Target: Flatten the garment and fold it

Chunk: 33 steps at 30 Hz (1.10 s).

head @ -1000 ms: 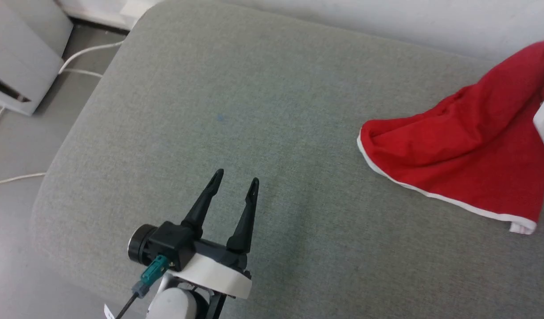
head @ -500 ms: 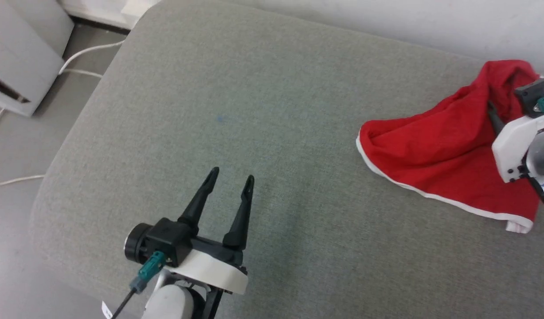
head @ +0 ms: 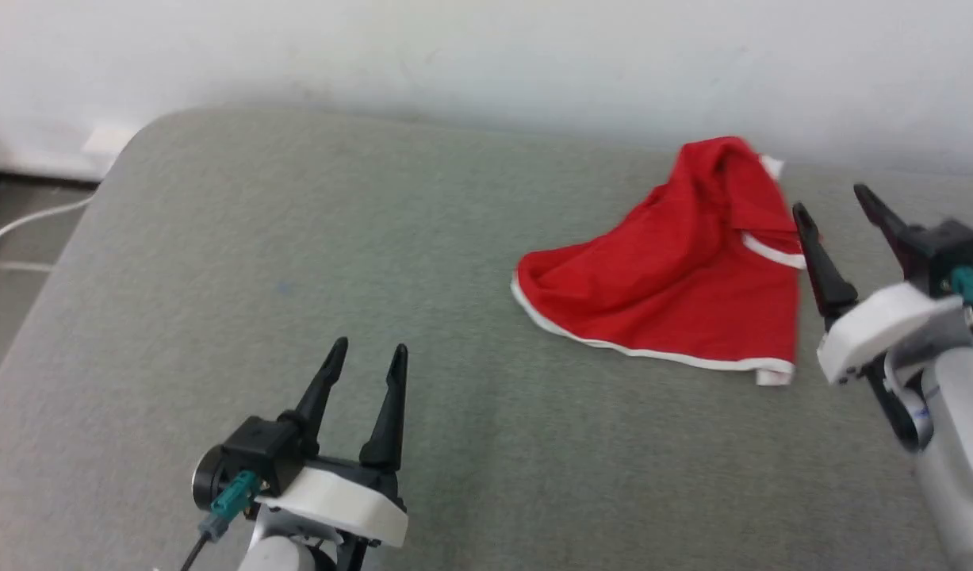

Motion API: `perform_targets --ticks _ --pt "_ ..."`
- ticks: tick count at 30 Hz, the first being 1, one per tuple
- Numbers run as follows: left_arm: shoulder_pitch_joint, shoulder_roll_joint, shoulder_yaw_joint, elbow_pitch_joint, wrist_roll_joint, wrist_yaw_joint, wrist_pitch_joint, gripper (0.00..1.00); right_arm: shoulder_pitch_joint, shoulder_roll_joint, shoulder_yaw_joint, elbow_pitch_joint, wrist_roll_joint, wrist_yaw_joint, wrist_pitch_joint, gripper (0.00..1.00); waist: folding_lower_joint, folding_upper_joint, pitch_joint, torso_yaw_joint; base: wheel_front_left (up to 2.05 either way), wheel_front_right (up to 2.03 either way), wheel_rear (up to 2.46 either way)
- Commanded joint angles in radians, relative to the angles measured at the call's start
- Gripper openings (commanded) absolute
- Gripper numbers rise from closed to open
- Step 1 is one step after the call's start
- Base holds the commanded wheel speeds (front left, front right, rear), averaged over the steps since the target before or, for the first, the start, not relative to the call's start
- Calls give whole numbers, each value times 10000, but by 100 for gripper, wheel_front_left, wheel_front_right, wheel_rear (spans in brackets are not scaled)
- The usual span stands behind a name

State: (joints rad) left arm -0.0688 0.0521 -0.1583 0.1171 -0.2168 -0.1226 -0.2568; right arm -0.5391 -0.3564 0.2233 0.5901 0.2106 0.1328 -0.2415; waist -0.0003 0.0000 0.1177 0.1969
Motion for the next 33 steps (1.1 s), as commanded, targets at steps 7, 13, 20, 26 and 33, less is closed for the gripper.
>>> perform_targets --ticks 7,13,20,26,33 --pt "-134 114 149 1203 -314 -66 -49 100 3151 1407 -1735 -3077 -221 -21 -164 100 3 0 -639 -2133 0 0 0" --pt "-776 564 -84 1961 -381 -74 195 100 4873 2683 -2388 -4757 -651 -21 -107 100 3 0 -294 -2825 0 0 0" --pt "-2488 1463 -313 2741 -298 -77 2093 100 5353 3013 -2436 -5743 -883 -21 186 100 3 0 498 -3590 0 0 0" --pt "-3697 1829 -520 3370 -480 -78 3742 100 5379 3050 -2484 -5929 -940 -21 218 100 3 0 1034 -3974 0 0 0" --pt "-4815 2122 -743 4315 -142 283 5015 100 5252 3058 -2411 -5866 -776 -21 114 100 3 0 1627 -4232 0 0 0"
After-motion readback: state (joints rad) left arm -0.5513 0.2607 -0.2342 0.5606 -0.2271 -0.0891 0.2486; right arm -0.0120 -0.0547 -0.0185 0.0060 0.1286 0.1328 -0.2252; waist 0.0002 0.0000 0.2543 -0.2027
